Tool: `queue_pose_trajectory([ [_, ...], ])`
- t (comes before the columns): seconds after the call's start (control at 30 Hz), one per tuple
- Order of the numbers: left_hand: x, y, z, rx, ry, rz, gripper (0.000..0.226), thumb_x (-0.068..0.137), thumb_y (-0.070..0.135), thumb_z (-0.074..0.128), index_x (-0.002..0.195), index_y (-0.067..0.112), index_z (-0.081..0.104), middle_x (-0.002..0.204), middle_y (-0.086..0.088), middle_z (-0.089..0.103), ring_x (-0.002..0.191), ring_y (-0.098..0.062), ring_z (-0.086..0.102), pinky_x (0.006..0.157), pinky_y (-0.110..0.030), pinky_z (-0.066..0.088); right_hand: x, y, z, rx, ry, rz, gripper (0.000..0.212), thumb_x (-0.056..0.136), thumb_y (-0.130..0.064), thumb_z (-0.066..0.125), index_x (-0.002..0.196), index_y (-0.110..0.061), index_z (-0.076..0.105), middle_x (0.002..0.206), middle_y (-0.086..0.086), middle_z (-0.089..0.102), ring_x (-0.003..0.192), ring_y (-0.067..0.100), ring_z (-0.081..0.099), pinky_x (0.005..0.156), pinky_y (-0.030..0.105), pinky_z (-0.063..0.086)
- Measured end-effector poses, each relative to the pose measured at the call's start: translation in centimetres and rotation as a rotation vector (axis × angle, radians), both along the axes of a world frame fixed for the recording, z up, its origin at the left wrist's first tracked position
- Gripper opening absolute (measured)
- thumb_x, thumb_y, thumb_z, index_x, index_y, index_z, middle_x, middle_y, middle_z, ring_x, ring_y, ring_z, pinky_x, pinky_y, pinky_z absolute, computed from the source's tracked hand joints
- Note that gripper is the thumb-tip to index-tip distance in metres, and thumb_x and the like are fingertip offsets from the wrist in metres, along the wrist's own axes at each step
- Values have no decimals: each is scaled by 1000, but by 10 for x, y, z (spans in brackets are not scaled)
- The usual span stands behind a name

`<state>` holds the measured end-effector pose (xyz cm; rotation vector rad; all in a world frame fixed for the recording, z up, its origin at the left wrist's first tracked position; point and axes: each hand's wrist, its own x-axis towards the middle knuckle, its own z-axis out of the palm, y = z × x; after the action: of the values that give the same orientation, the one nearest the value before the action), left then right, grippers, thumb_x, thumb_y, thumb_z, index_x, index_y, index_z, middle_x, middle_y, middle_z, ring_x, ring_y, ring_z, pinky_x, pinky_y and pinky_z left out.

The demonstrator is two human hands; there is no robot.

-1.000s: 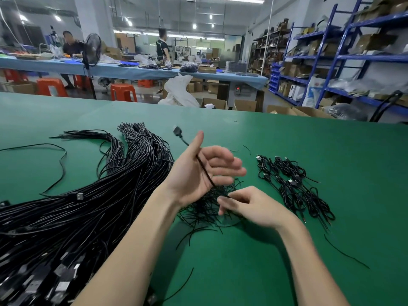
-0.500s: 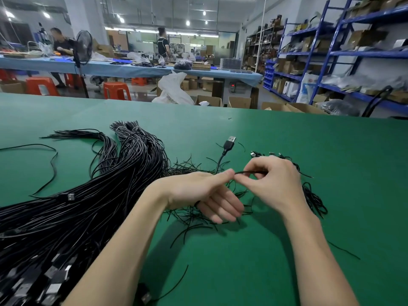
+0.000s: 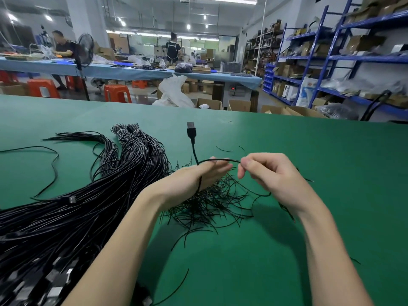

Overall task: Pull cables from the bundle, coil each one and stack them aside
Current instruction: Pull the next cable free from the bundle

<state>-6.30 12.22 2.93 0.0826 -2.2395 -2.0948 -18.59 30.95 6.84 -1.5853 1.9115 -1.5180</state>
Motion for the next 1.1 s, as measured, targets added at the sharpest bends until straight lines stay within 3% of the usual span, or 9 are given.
queue_pose_trajectory([
  [0.2,5,-1,-1,223,78,-185,60,102,39,37,156,15,28,160,4,39,149,-10,32,125,-37,17,-5,0,-8,-40,-135,76,36,92,-48,56,74,-20,70,55,1,27,52,17,21,48,20,21],
  [0.33,8,1,0,243,60,-123,60,104,42,36,157,15,27,161,2,37,147,-7,34,123,-30,22,-5,1,-11,-26,-163,141,35,96,-41,57,74,-17,71,54,-5,30,52,14,24,49,19,23],
  [0.4,2,6,-1,206,48,-45,64,101,47,33,157,16,26,160,4,37,145,-5,36,124,-30,22,0,-1,-9,39,-134,242,35,96,-43,57,77,-19,73,56,0,30,54,18,25,50,24,21],
  [0.53,-6,16,3,424,135,5,64,99,47,30,154,13,34,155,1,46,143,-9,42,123,-32,25,9,-9,-16,295,-130,385,29,101,-34,57,80,-22,74,56,0,32,54,19,23,51,31,17],
  [0.73,-3,21,14,632,276,-179,61,108,42,23,148,1,44,154,-17,45,146,-26,39,120,-37,32,5,-19,-38,475,-294,204,40,94,-52,59,74,-20,73,55,-7,36,50,12,30,49,23,24],
  [0.87,5,16,17,495,210,-318,63,107,43,24,147,-1,46,150,-20,49,143,-32,43,118,-41,34,0,-14,-43,491,-201,51,44,81,-60,70,70,-18,74,56,4,49,55,15,42,52,28,39],
  [0.97,9,18,20,255,0,-354,65,106,43,25,146,-3,45,146,-24,51,136,-32,51,116,-41,37,-8,-14,-42,490,21,-69,19,92,-25,72,87,-7,75,80,19,72,69,20,57,66,43,51],
  [1.03,11,18,24,160,-88,-364,63,107,40,23,144,-6,47,144,-27,52,131,-30,55,115,-38,39,-9,-13,-38,448,46,-70,19,92,-20,68,78,-9,74,68,10,63,66,15,46,64,35,39],
  [1.1,13,19,28,65,-163,-393,63,108,37,25,139,-12,48,138,-31,55,127,-32,58,113,-37,42,-8,-12,-30,378,-37,-47,30,91,-39,70,69,-19,73,64,5,53,65,16,38,65,33,32],
])
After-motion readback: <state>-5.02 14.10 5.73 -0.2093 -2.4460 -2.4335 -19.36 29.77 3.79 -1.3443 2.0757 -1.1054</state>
